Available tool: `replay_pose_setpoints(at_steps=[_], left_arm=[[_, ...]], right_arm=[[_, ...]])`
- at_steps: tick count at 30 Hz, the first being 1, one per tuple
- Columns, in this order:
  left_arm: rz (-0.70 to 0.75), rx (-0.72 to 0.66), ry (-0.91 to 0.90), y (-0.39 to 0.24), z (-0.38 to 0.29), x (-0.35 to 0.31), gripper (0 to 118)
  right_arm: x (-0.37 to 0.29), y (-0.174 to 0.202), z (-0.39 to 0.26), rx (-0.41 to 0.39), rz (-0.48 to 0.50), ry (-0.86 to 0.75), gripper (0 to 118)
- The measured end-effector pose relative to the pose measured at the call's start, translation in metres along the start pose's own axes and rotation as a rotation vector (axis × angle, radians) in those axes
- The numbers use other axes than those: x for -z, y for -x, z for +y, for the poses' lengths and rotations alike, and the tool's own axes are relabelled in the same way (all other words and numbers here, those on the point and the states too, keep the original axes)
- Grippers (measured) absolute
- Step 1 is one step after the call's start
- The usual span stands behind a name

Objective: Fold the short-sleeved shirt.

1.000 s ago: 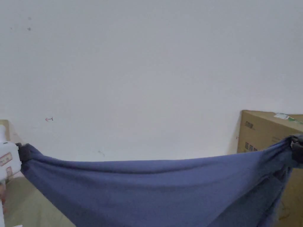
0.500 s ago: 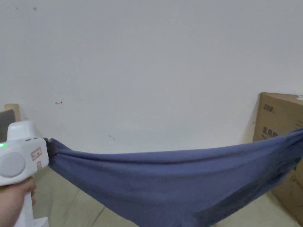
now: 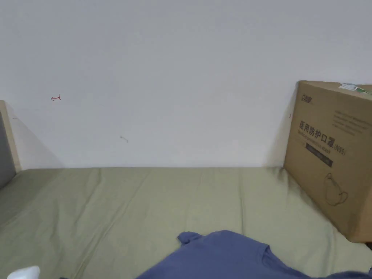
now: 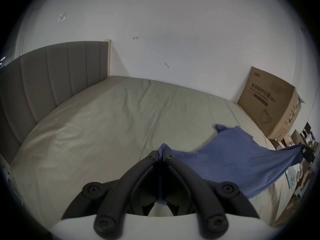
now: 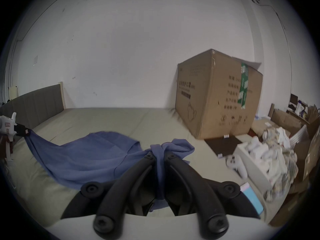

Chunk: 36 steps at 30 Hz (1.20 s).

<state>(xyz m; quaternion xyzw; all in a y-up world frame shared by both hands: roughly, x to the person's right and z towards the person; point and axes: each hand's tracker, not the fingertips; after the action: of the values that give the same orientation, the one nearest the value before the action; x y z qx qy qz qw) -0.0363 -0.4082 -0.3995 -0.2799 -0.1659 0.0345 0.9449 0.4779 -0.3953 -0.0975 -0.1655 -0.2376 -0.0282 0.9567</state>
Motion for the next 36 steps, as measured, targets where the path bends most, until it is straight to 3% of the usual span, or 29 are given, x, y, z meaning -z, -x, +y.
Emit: replay_pose_setpoints(at_steps=[11,18,20,21,22,23,24,25,27,28,29,30,31,32,33,34,36], left_arm=[[-0.010,0.036,0.021,0.028,-0.054,-0.102,3],[0.010,0.033,0.109,0.052,-0.083,-0.117,6],[0.016,0.013,0.104,0.065,-0.096,-0.110,40],[0.008,-0.001,0.120,0.069,-0.098,-0.109,69],[0.004,-0.012,0.130,0.072,-0.100,-0.109,102],[-0.004,-0.014,0.130,0.074,-0.102,-0.112,111],[-0.007,-0.008,0.114,0.074,-0.106,-0.117,110],[-0.017,0.002,0.110,0.074,-0.105,-0.123,109],[-0.005,0.067,0.038,0.070,-0.105,-0.144,107],[0.024,0.105,-0.023,0.067,-0.106,-0.158,98],[0.032,0.129,-0.076,0.064,-0.107,-0.173,81],[0.027,0.140,-0.099,0.062,-0.108,-0.186,57],[0.030,0.142,-0.119,0.061,-0.110,-0.196,23],[0.051,0.135,-0.155,0.047,-0.118,-0.220,8],[0.079,0.129,-0.191,0.043,-0.123,-0.232,4],[0.071,0.121,-0.196,0.043,-0.127,-0.238,1],[0.040,0.097,-0.184,0.041,-0.136,-0.248,0]], right_arm=[[-0.124,-0.009,-0.052,-0.013,0.022,0.046,5],[-0.139,-0.010,-0.082,-0.109,0.055,0.182,5],[-0.137,-0.010,-0.092,-0.125,0.043,0.220,7],[-0.137,-0.011,-0.097,-0.118,0.041,0.215,12],[-0.139,-0.011,-0.099,-0.108,0.031,0.216,33],[-0.141,-0.011,-0.101,-0.092,0.006,0.211,64],[-0.144,-0.011,-0.099,-0.072,-0.013,0.207,94],[-0.151,-0.010,-0.095,-0.041,-0.008,0.172,108],[-0.169,-0.001,-0.084,-0.027,0.000,0.099,108],[-0.178,0.006,-0.078,-0.035,0.022,0.080,108],[-0.190,0.016,-0.071,-0.035,0.068,0.049,107],[-0.202,0.026,-0.066,-0.037,0.102,0.017,105],[-0.209,0.036,-0.063,-0.046,0.119,-0.004,98],[-0.217,0.049,-0.058,-0.057,0.149,-0.016,83],[-0.222,0.060,-0.055,-0.068,0.171,-0.031,56],[-0.226,0.071,-0.052,-0.070,0.173,-0.038,7],[-0.229,0.091,-0.047,-0.050,0.175,-0.052,0]])
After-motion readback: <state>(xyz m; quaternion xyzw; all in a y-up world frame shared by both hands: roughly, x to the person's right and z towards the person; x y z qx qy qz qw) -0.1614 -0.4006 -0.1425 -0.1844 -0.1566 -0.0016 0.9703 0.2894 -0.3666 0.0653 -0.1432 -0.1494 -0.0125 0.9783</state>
